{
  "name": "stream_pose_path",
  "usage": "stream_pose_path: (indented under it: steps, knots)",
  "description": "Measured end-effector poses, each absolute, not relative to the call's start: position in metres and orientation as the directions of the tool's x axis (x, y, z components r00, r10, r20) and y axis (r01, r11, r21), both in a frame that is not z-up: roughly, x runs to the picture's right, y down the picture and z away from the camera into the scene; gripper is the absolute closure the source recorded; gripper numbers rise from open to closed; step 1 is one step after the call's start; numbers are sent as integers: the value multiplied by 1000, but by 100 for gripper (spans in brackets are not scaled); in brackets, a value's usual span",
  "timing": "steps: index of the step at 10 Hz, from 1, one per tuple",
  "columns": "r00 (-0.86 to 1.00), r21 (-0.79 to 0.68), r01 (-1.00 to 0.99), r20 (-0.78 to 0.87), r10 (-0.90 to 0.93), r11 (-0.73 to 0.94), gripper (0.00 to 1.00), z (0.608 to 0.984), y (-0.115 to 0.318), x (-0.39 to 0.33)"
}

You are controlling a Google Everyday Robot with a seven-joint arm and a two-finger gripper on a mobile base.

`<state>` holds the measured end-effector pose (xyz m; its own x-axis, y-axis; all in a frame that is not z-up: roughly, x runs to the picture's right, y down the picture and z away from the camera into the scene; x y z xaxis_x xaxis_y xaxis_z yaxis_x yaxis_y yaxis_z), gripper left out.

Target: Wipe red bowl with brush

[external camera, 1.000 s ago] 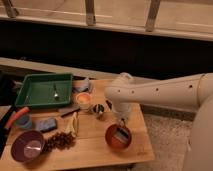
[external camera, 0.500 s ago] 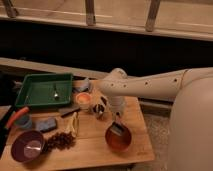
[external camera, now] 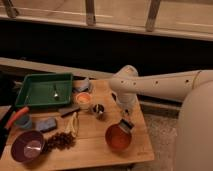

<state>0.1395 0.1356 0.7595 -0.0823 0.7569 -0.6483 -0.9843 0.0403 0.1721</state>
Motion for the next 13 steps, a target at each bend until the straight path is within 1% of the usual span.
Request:
stream_pose_path:
  steps: [4, 7, 9, 10, 13]
  knots:
    - [-65, 177, -982, -656, 752, 69, 100, 739, 158, 127]
    - [55, 92, -983, -671, 739, 157, 100, 738, 167, 81]
    - [137, 33, -977, -664, 736, 211, 100, 741, 164, 50]
    - [144, 27, -977, -657, 740, 214, 100, 743, 161, 47]
    - [92, 67, -982, -634, 768, 174, 100, 752, 142, 64]
